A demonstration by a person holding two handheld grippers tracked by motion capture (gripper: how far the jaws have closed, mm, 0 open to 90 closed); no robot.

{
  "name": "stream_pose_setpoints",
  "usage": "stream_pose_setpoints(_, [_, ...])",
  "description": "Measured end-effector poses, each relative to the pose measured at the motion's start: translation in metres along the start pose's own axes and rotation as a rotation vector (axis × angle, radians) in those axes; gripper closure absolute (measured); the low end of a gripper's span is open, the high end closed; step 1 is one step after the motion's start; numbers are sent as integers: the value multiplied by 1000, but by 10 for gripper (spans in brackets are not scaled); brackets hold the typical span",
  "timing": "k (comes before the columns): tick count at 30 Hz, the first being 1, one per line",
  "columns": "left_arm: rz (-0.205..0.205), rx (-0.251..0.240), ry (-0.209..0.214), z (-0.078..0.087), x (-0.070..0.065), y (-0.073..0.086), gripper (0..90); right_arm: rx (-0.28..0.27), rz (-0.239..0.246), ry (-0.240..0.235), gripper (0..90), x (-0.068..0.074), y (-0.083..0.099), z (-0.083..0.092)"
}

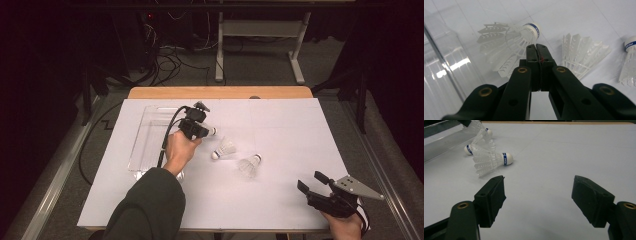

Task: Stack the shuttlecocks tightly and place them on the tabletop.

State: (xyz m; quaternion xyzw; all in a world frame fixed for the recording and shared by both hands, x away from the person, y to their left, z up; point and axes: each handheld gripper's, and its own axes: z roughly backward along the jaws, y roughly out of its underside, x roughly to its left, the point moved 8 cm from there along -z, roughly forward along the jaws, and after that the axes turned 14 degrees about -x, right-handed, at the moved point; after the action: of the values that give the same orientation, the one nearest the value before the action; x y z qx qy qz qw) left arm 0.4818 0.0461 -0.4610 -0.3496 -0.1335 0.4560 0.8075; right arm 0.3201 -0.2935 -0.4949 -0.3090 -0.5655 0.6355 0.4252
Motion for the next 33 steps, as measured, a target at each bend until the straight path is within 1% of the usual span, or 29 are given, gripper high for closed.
stream_pose_setpoints(2, [2,6,-5,1,2,0,897,0,-2,2,274,0,0,0])
stream_pose_setpoints(6, [-8,14,-14,4,5,0,897,-1,-5,4,274,-1,0,0])
stream_pose_setpoints(11, [-31,26,-31,8,5,-4,897,-2,-6,4,274,-1,0,0])
stream_pose_setpoints(15, [-38,45,-37,8,5,-5,897,-1,-4,2,274,-1,0,0])
stream_pose_setpoints(19, [-26,58,-42,8,8,-3,897,-2,-4,3,274,-1,0,1])
stream_pose_setpoints(23, [-28,72,-43,9,10,-2,897,0,-3,2,274,0,0,0])
stream_pose_setpoints(25, [-33,79,-50,7,11,-1,897,-1,-3,2,274,0,0,0])
stream_pose_setpoints(29, [-33,103,-43,3,12,0,896,-3,-3,1,274,0,0,1])
stream_pose_setpoints(33, [-32,111,-43,-1,12,0,896,-3,-4,-1,274,0,0,1])
